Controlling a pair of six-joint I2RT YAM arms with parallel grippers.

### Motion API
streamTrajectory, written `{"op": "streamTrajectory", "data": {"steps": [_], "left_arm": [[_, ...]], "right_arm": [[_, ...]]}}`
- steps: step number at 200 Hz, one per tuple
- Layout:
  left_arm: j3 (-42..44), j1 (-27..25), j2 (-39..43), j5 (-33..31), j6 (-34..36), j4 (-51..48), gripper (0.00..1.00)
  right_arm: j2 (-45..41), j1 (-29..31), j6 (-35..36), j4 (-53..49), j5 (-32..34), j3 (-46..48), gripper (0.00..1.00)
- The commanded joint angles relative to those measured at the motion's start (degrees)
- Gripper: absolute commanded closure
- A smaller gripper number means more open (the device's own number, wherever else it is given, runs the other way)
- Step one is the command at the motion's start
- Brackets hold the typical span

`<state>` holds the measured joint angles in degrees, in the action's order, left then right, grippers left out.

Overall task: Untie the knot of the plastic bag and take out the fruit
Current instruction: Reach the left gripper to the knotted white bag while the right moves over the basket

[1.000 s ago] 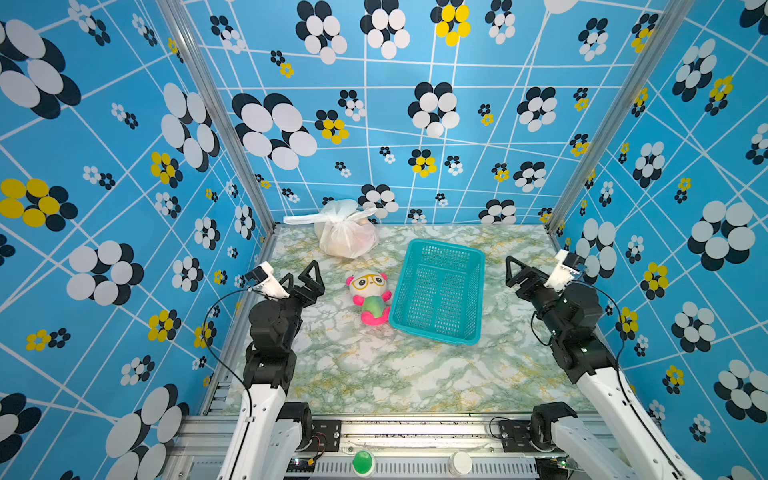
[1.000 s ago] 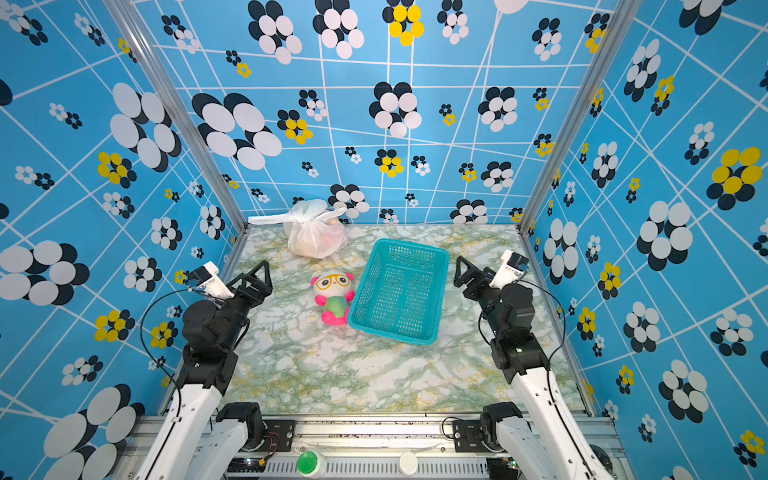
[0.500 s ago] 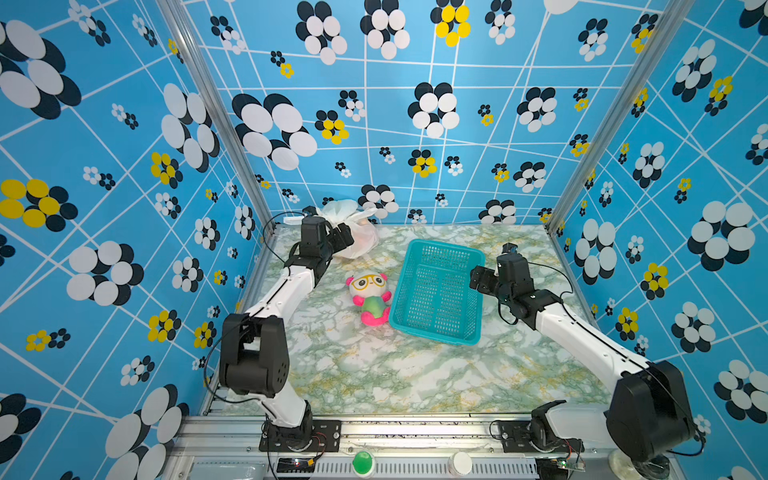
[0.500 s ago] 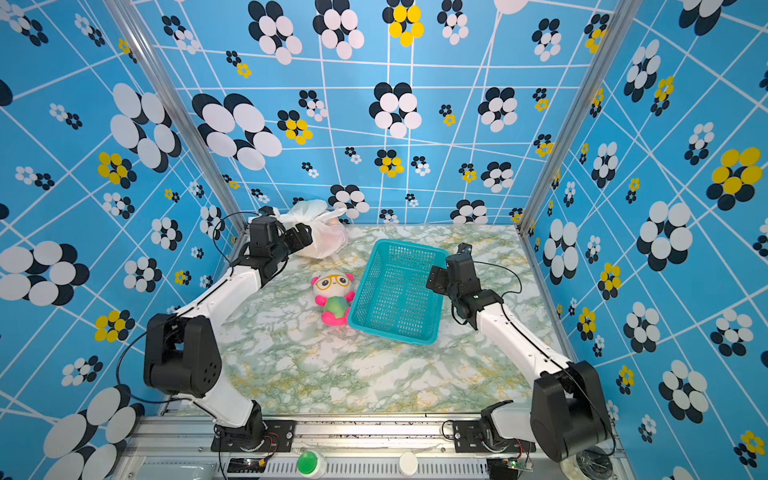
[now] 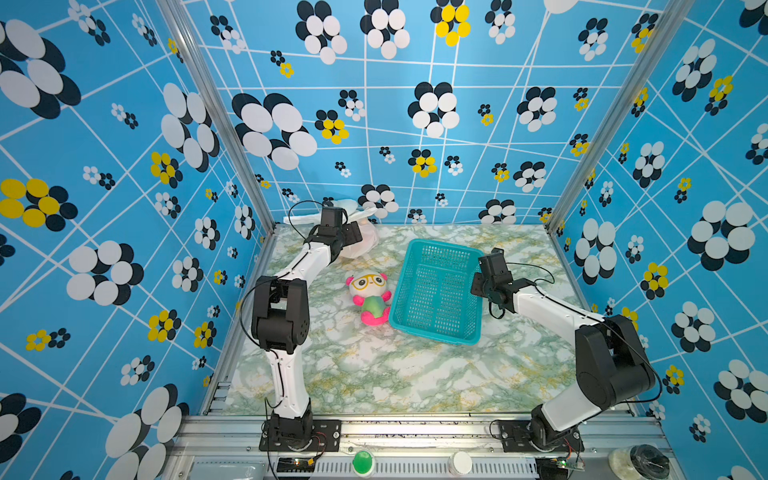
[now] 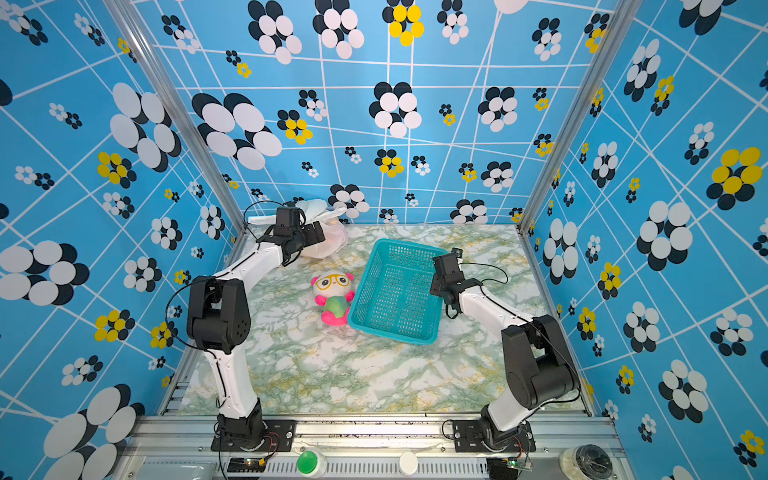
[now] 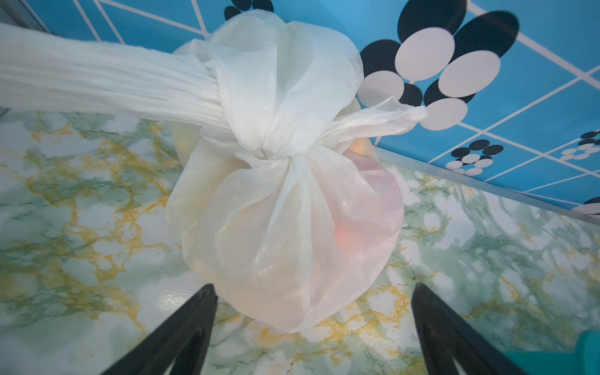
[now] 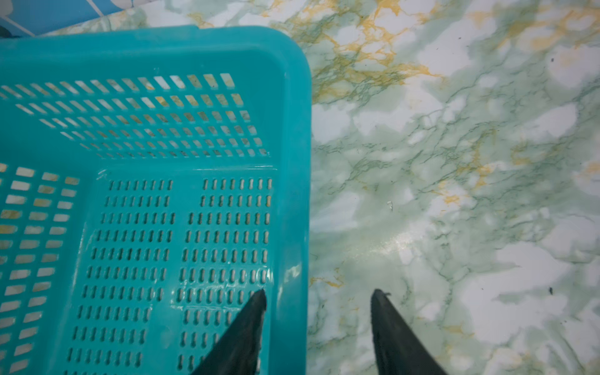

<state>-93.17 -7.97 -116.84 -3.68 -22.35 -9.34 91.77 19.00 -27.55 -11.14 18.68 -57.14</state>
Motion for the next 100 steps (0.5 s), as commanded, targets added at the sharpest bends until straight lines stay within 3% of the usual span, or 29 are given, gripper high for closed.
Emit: {"op": "streamTrajectory", "data": {"steps": [1,40,81,100], "left_arm": [[-3.53,-0.36,-1.78,-4.04,2.11,-3.94,0.05],[-9.70,-0.56,-6.28,-7.37,2.83,-7.22,0.05],[-15.38,-0.51,-10.26,-8.51,3.68,-9.44,0.05],[-18.06,-0.55,-12.35,-9.45,3.96,-10.60,0.04]], "right_arm": [[-0.57,-2.12,-0.80,-0.96,2.99,1.86,0.56],[-5.31,-5.46,-1.40,-2.34,3.93,6.12,0.69],[-6.81,-7.01,-1.77,-5.74,7.61,7.04,0.71],[-6.07,-8.40,-2.58,-6.56,8.14,7.30,0.78]]}}
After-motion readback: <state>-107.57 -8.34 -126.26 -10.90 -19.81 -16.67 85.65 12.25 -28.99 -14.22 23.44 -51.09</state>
